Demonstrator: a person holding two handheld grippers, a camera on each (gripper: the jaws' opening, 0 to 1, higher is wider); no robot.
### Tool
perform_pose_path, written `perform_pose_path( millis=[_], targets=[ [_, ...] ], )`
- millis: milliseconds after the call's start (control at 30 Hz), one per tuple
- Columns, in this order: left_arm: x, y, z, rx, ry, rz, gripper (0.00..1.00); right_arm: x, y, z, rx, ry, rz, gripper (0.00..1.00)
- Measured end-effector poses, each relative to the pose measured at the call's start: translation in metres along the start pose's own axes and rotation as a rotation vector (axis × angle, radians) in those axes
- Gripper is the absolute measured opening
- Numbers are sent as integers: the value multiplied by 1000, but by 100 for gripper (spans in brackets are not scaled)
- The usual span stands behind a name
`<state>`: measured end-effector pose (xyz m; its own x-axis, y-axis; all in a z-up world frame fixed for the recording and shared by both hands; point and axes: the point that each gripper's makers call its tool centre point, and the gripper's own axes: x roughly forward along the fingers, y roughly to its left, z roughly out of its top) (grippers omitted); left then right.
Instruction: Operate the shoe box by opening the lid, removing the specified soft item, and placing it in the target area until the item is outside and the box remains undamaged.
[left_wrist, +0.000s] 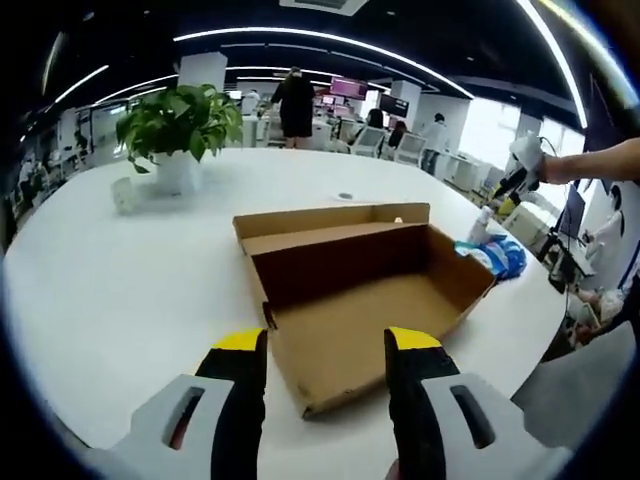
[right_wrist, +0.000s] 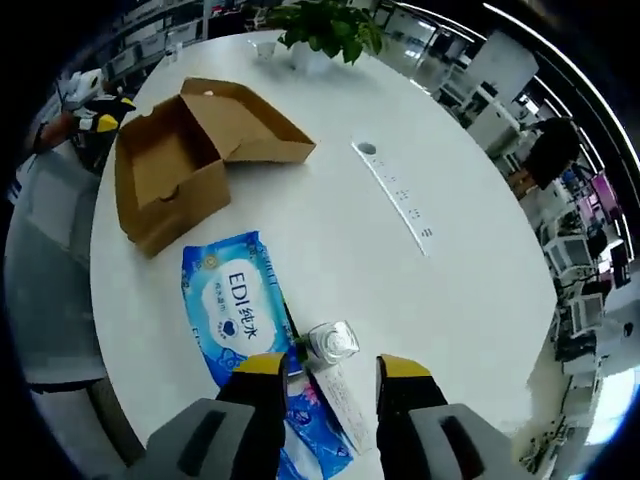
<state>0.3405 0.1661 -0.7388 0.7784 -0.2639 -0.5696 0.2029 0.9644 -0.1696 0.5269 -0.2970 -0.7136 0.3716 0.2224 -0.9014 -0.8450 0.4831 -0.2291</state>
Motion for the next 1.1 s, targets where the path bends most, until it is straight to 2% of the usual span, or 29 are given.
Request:
perform_pose_path(
  millis=[200,300,467,567,733,900,1100],
  targets=[
    [0,8,-17,-29,70,34,46,-16,9,7,123,-101,-71,31],
    [1,6,-21,-49,86,25,43,-27,18,14,169,-159,-93,31],
    [1,4,-30,-41,127,28,35,-35,37,16,243,-218,-71,31],
    [1,4,-32,-55,135,25,31,-37,52,16,328,-259,-52,31],
    [0,7,-35,-82,141,29,17,-41,70,15,378,-295,-39,30],
    [-3,12,-37,-120,142,44,9,-43,96,22,425,-335,-25,28],
    [-5,10,-37,-105,149,48,9,-42,127,37,457,-365,-6,26]
  ],
)
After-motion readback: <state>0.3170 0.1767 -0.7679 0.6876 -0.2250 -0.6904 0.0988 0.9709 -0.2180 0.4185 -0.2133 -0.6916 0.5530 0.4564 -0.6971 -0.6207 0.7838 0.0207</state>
